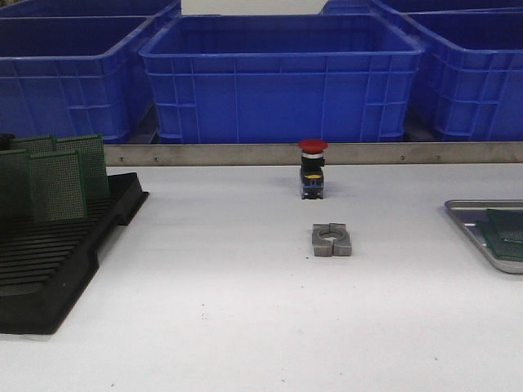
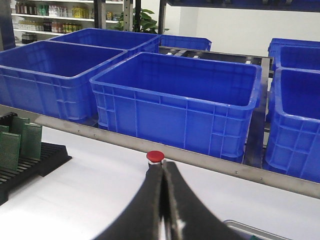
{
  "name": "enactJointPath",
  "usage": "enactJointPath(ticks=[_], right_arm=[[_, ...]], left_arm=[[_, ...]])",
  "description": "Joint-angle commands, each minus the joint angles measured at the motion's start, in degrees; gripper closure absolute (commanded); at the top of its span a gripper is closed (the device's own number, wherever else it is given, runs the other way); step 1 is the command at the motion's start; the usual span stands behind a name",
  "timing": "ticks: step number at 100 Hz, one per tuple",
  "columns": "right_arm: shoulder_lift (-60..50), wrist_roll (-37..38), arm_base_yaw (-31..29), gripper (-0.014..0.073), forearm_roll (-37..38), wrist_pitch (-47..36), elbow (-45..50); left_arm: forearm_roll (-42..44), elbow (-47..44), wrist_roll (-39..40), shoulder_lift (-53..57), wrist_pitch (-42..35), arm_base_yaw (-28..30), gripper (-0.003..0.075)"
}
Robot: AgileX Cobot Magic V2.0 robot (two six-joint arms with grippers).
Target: Place circuit board on tray
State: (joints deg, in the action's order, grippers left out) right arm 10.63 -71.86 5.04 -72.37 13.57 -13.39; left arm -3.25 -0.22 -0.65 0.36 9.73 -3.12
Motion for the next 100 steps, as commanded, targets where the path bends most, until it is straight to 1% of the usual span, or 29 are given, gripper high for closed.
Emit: enactJointPath(ticks=[1, 30, 44, 51, 55, 62, 63, 64, 65, 66, 67, 68, 69, 70, 72, 73, 74, 75, 76, 77, 82, 86, 91, 96, 100], right_arm=[[0.5, -0.5, 0.0, 0.0654, -0.9, -1.1, -1.5], [0.5, -0.5, -0.6, 0.0654, -0.9, -1.0, -1.5], [-0.3, -0.5, -3.1, 0.0654, -0.6, -4.4, -1.2], [-0.7, 0.8, -4.6, 0.0654, 2.8, -8.0, -0.4], [-1.1, 3.5, -5.4, 0.0654, 8.2, -9.4, 0.4], [-1.8, 14.7, -6.6, 0.0654, 20.6, -10.0, 1.8], [-1.9, 17.9, -6.7, 0.0654, 23.4, -10.2, 2.0], [-2.0, 19.5, -6.9, 0.0654, 24.9, -10.3, 2.4], [-2.1, 22.8, -7.0, 0.0654, 26.4, -10.4, 2.5], [-2.3, 24.5, -7.1, 0.0654, 29.5, -10.5, 2.9], [-2.4, 27.9, -7.3, 0.0654, 31.1, -10.6, 3.1], [-2.5, 29.6, -7.3, 0.0654, 34.4, -10.7, 3.5], [-2.6, 31.3, -7.5, 0.0654, 36.1, -10.8, 3.7], [-2.7, 34.6, -7.5, 0.0654, 39.6, -11.0, 4.0], [-3.0, 39.3, -7.5, 0.0654, 43.2, -11.2, 4.7], [-3.2, 40.7, -7.5, 0.0654, 46.8, -11.4, 5.2], [-3.3, 43.6, -7.5, 0.0654, 48.6, -11.5, 5.4], [-3.6, 44.9, -7.5, 0.0654, 52.1, -11.7, 5.9], [-3.7, 46.3, -7.5, 0.0654, 53.8, -11.8, 6.2], [-3.9, 48.9, -7.5, 0.0654, 56.9, -12.0, 6.5], [-5.5, 58.0, -7.6, 0.0654, 65.5, -13.6, 9.2], [-6.8, 64.9, -7.6, 0.0654, 69.5, -16.0, 11.5], [-9.0, 70.7, -7.8, 0.0654, 73.6, -21.4, 15.4], [-12.1, 73.0, -8.2, 0.0654, 76.9, -15.2, 14.8], [-12.7, 74.2, -8.6, 0.0654, 77.2, -15.2, 15.0]], left_arm=[[-0.6, -1.1, 0.7, 1.5, -4.2, 0.2, 0.0741], [-0.6, -1.1, 0.7, 1.5, -4.2, 0.2, 0.0741], [-0.6, -1.1, 0.7, 1.5, -4.2, 0.2, 0.0741], [-0.6, -1.1, 0.7, 1.5, -4.2, 0.2, 0.0741], [-0.6, -1.1, 0.7, 1.5, -4.2, 0.2, 0.0741], [-0.6, -1.1, 0.7, 1.5, -4.2, 0.2, 0.0741], [-0.6, -1.1, 0.7, 1.5, -4.2, 0.2, 0.0741], [-0.6, -1.1, 0.7, 1.5, -4.2, 0.2, 0.0741], [-0.6, -1.1, 0.7, 1.5, -4.2, 0.2, 0.0741], [-0.6, -1.1, 0.7, 1.5, -4.2, 0.2, 0.0741], [-0.6, -1.1, 0.7, 1.5, -4.2, 0.2, 0.0741], [-0.6, -1.1, 0.7, 1.5, -4.2, 0.2, 0.0741], [-0.6, -1.1, 0.7, 1.5, -4.2, 0.2, 0.0741], [-0.6, -1.1, 0.7, 1.5, -4.2, 0.2, 0.0741], [-0.6, -1.1, 0.7, 1.5, -4.2, 0.2, 0.0741], [-0.6, -1.1, 0.7, 1.5, -4.2, 0.2, 0.0741], [-0.6, -1.1, 0.7, 1.5, -4.2, 0.2, 0.0741], [-0.6, -1.1, 0.7, 1.5, -4.2, 0.2, 0.0741], [-0.6, -1.1, 0.7, 1.5, -4.2, 0.2, 0.0741], [-0.6, -1.1, 0.7, 1.5, -4.2, 0.2, 0.0741], [-0.6, -1.1, 0.7, 1.5, -4.2, 0.2, 0.0741], [-0.6, -1.1, 0.7, 1.5, -4.2, 0.2, 0.0741], [-0.6, -1.1, 0.7, 1.5, -4.2, 0.2, 0.0741], [-0.6, -1.1, 0.7, 1.5, -4.2, 0.2, 0.0741], [-0.6, -1.1, 0.7, 1.5, -4.2, 0.2, 0.0741]])
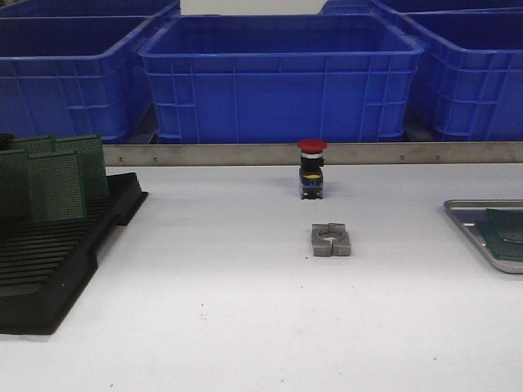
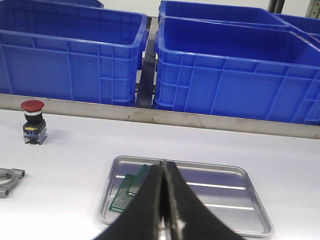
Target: Place circuit board on tray
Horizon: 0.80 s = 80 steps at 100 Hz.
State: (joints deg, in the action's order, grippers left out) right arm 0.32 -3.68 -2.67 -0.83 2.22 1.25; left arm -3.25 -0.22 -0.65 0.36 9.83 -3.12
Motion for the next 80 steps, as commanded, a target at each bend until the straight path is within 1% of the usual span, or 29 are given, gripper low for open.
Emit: enactJointPath(ticks=[1, 10, 80], right_arm=[[-2.2, 6.1, -0.9, 0.0654, 5.7, -3.6, 0.4], [-2.2, 6.1, -0.9, 0.0654, 5.4, -2.2, 0.4], [-2.2, 6.1, -0.9, 0.0654, 5.4, -2.2, 0.2]], left_arm=[[-0.6, -1.1, 0.7, 1.5, -4.3, 0.2, 0.0741], [-0.6, -1.1, 0.7, 1.5, -4.3, 0.2, 0.0741], [-0.6, -1.1, 0.7, 1.5, -4.3, 0.2, 0.0741]])
